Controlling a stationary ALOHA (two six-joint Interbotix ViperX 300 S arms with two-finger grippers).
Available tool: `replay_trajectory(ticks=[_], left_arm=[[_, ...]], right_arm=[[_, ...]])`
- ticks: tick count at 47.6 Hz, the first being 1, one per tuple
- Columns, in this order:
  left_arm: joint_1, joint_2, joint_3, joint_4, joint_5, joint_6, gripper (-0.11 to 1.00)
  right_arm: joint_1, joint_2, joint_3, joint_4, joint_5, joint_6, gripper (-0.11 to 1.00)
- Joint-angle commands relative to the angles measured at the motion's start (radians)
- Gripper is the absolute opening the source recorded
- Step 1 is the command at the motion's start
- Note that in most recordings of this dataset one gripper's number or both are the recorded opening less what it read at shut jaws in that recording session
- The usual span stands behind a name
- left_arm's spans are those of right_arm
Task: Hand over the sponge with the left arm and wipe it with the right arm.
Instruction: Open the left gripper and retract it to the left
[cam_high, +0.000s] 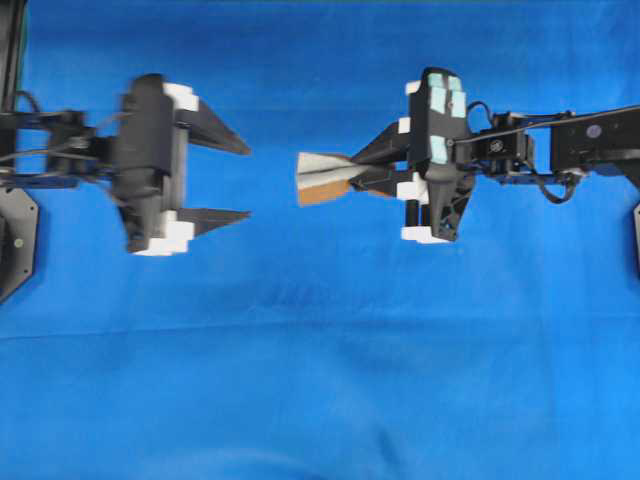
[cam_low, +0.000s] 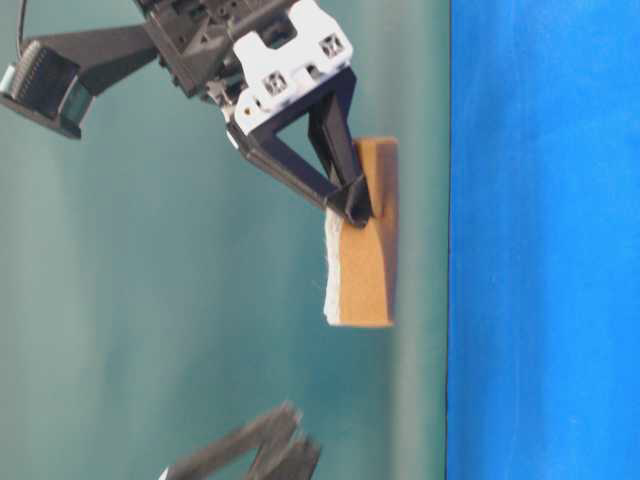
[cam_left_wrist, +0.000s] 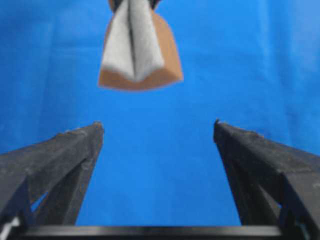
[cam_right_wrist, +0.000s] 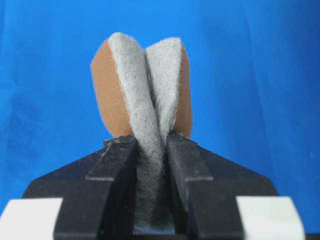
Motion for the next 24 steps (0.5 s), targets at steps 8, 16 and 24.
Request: replay_trajectory(ticks=[8,16,24], left_arm=[[-0.005,-0.152,0.077,-0.002,-0.028,-0.002,0.89],[-0.003,-0.164,0.089,-0.002,-0.029,-0.002,0.89],[-0.005,-0.158,0.089,-0.002,-0.029,-0.002,0.89]], right_arm=[[0.0,-0.032,-0.003,-0.002,-0.005,-0.002,0.24],[0.0,0.002,-0.008,-0.002,-0.011,0.009,0.24],[0.002,0.084,-0.009,0.003,-0.015,0.021,0.24]])
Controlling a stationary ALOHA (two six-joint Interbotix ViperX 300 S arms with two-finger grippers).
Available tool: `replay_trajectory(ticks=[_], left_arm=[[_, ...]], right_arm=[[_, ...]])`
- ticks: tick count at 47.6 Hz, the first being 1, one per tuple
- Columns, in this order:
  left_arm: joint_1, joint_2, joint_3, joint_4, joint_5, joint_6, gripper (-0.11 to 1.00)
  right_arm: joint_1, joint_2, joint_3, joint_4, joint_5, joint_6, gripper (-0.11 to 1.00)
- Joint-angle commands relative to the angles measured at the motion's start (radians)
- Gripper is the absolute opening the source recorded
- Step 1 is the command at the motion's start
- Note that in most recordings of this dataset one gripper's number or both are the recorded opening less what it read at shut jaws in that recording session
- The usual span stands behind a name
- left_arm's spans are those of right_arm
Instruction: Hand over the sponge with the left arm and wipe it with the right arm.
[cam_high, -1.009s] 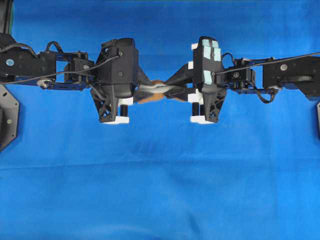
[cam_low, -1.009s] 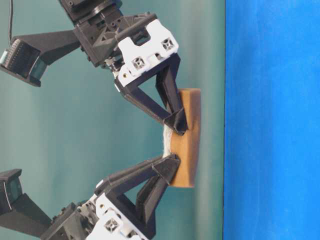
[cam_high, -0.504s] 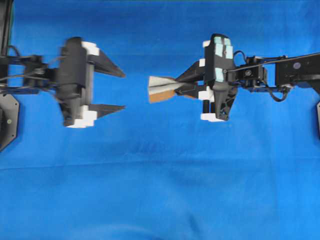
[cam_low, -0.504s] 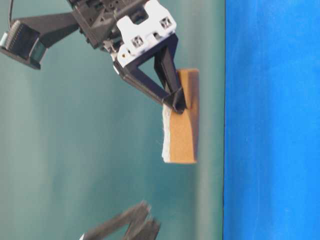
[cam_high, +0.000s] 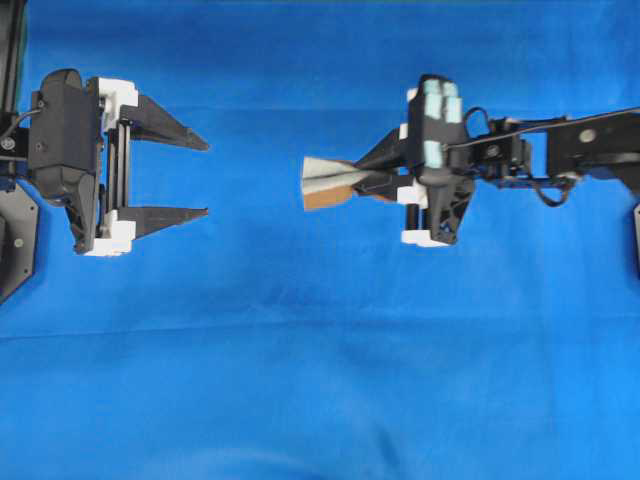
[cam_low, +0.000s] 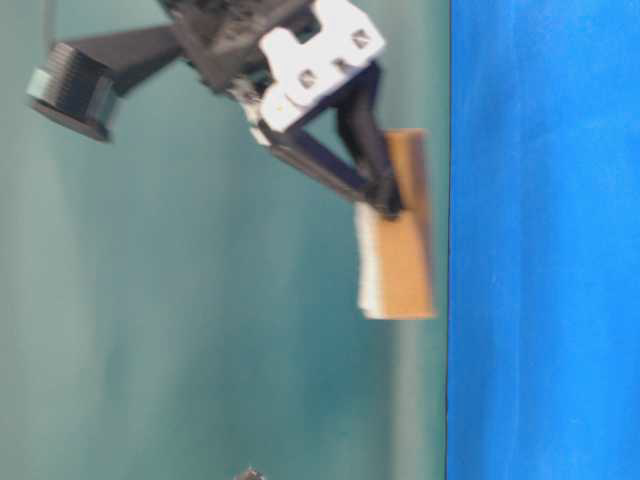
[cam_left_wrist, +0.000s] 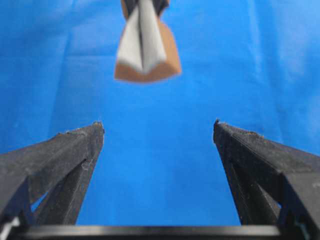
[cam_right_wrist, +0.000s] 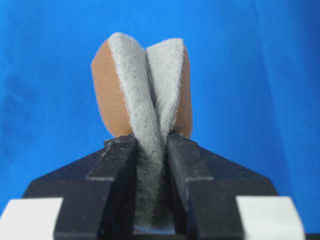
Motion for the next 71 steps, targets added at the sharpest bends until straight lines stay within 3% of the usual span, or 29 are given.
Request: replay_trajectory(ticks=[1,17,29,38,57,71], left_arm=[[-0.002,0.0,-0.012,0.0,-0.009,-0.002,0.89],[-0.002,0.0,-0.009,0.0,-0.009,0.0,0.89],[-0.003,0.0,-0.008,0.0,-0.012,0.0,0.89],[-0.002,0.0,-0.005,0.0,-0.025,0.0,0.89],[-0.002,0.0,0.002,0.0,-0.037,0.0,0.89],[-0.002,0.0,0.003,0.0,-0.038,0.0,0.89]], right_arm=[[0.003,0.04,-0.017,0.003,-0.014,0.003,0.24],[0.017,0.255,-0.009,0.026,-0.08,0.005,0.24],[0.009,0.276,-0.006,0.026,-0.084,0.003,0.24],[-0.08,0.268,0.002,0.018,-0.084,-0.012,0.23],[-0.275,0.247,0.012,-0.055,-0.143,-0.021,0.23],[-0.276,0.252,0.006,-0.074,-0.138,-0.012,0.23]])
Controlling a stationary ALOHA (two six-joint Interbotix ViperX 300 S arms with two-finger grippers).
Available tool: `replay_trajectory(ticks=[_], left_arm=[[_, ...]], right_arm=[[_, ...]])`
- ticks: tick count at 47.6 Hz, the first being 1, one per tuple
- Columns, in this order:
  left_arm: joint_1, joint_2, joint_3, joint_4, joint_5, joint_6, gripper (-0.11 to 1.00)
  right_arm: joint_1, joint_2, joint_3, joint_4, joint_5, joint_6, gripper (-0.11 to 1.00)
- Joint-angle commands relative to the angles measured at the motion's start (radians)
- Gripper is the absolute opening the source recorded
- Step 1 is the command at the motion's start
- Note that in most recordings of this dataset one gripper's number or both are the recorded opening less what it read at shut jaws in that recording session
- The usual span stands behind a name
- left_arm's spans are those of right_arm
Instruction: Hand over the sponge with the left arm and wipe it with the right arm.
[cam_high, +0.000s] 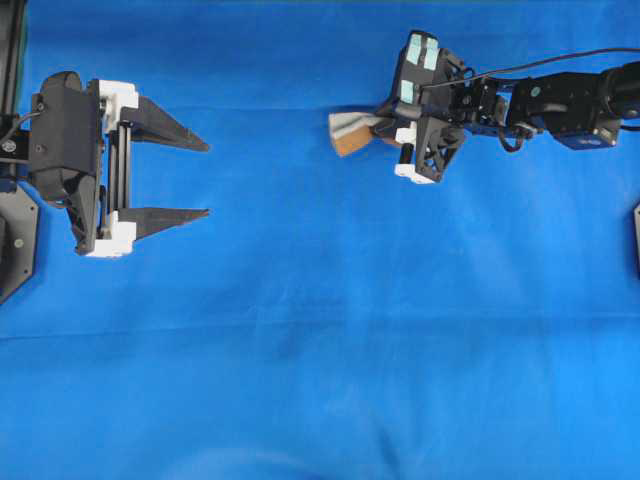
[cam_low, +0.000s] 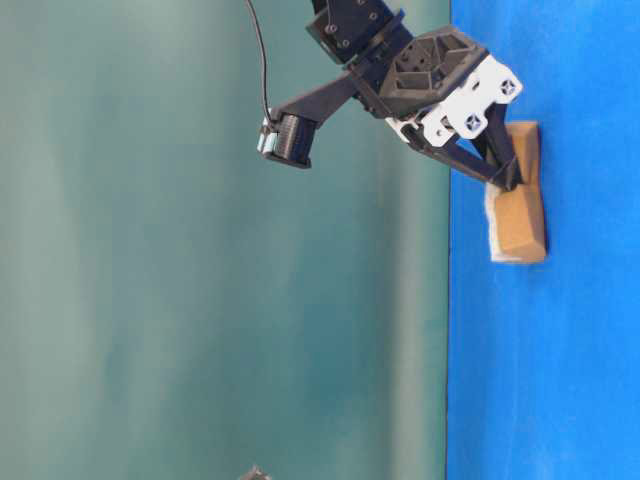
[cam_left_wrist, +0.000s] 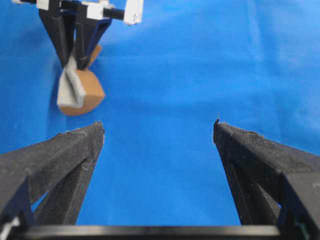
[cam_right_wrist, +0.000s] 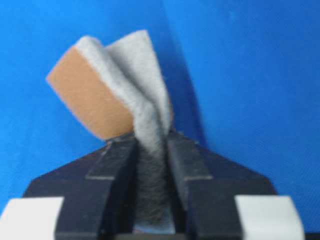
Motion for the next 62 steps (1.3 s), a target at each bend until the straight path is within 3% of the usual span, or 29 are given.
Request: replay_trajectory(ticks=[1,23,36,48,62], left_arm=[[-0.002,-0.003,-0.012,-0.002,-0.009,0.0,0.89],[-0.002,-0.002,-0.012,-0.003,-0.009,0.0,0.89],[-0.002,-0.002,-0.011,-0.002,-0.012,0.0,0.89],[-0.002,-0.003,-0.012,-0.002,-0.012,0.0,0.89],[-0.002,-0.002,-0.011,-0.002,-0.012,-0.002,0.89]], right_arm=[[0.011,-0.017,-0.009,-0.002,-0.003,0.012,0.23],[0.333,-0.017,0.014,0.029,0.02,0.101,0.23],[0.453,-0.018,-0.017,0.029,0.048,0.147,0.23],[0.426,-0.017,-0.025,0.026,0.064,0.149,0.23],[0.206,-0.032,-0.017,-0.02,0.067,0.11,0.22]])
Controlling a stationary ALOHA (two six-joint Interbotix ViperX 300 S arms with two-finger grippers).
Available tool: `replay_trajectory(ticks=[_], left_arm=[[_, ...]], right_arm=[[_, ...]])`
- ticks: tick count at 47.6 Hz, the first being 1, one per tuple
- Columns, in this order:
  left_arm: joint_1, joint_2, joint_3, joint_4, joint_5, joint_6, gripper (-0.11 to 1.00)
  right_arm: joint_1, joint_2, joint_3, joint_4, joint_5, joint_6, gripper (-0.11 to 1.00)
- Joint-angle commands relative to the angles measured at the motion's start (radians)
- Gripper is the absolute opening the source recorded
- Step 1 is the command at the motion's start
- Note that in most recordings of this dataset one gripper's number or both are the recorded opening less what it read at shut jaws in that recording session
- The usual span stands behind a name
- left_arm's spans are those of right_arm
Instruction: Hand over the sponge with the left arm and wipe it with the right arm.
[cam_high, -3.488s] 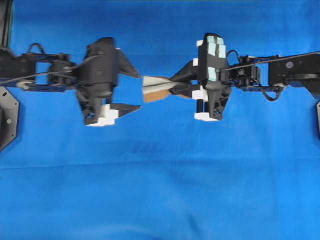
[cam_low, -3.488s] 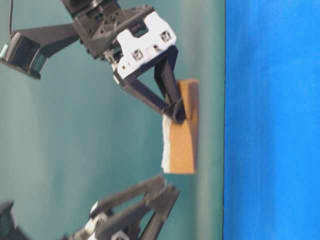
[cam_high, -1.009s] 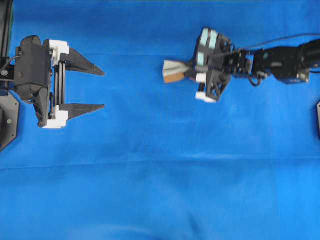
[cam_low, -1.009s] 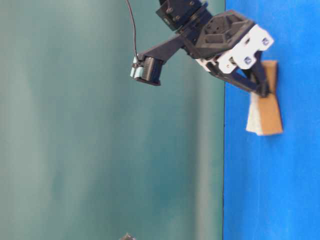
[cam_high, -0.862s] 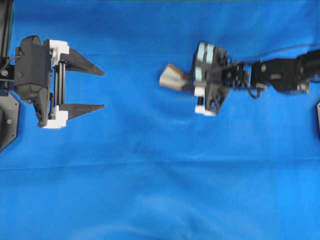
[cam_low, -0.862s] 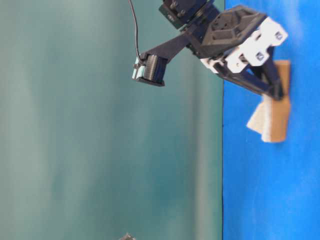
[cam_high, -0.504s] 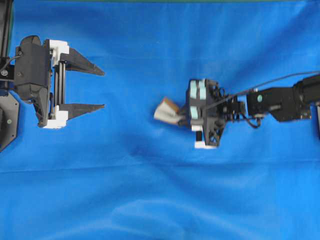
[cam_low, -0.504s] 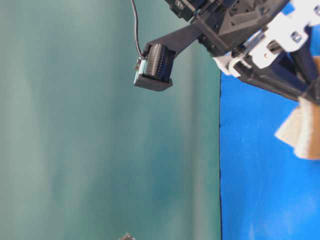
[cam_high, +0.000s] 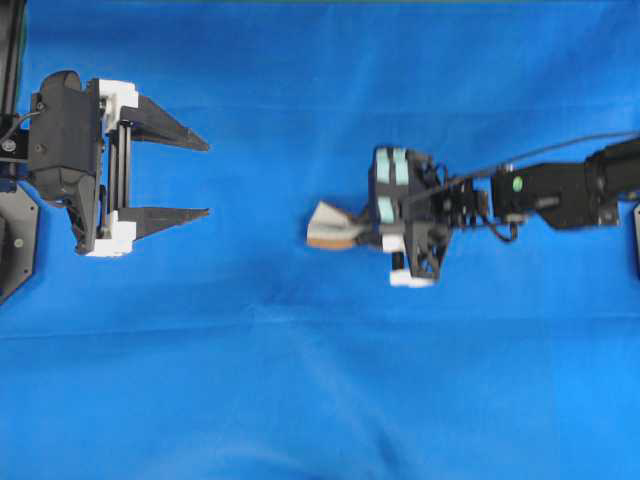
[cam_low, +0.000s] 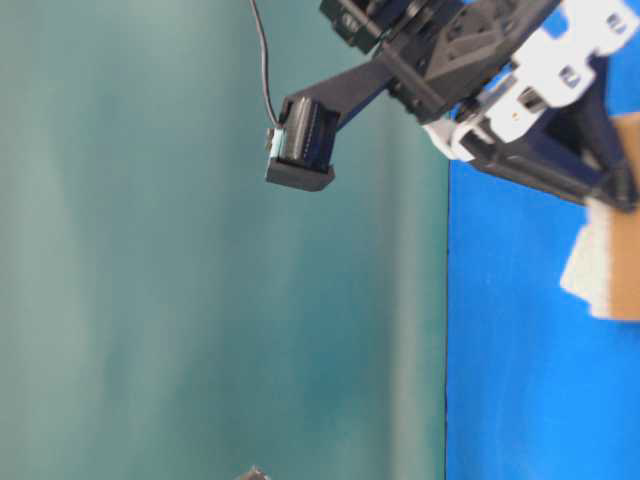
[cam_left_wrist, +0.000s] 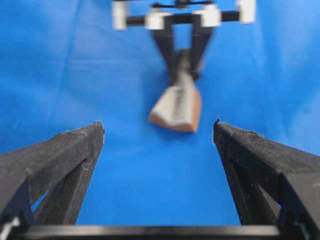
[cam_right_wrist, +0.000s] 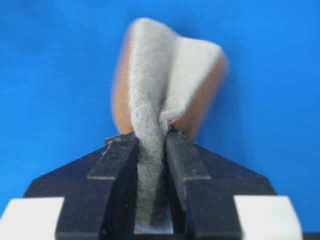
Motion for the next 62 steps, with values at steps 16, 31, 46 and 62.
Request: replay_trajectory(ticks=[16,31,46,62], left_arm=[[-0.002,0.002,-0.009,0.0,-0.009,-0.002,0.89],[-0.002,0.005,-0.009,0.0,-0.014,-0.002,0.89],[-0.002,0.005,-0.009,0.0,-0.014,0.0,0.89],[-0.003,0.005,-0.009,0.0,-0.02,0.002,0.89]], right_arm=[[-0.242,-0.034,-0.002,-0.052,-0.015,-0.057,0.22],[-0.207,-0.034,0.005,-0.048,-0.041,-0.046,0.22],[0.038,-0.034,0.021,-0.002,-0.038,0.005,0.22],[0.216,-0.034,-0.011,0.0,-0.031,0.083,0.22]])
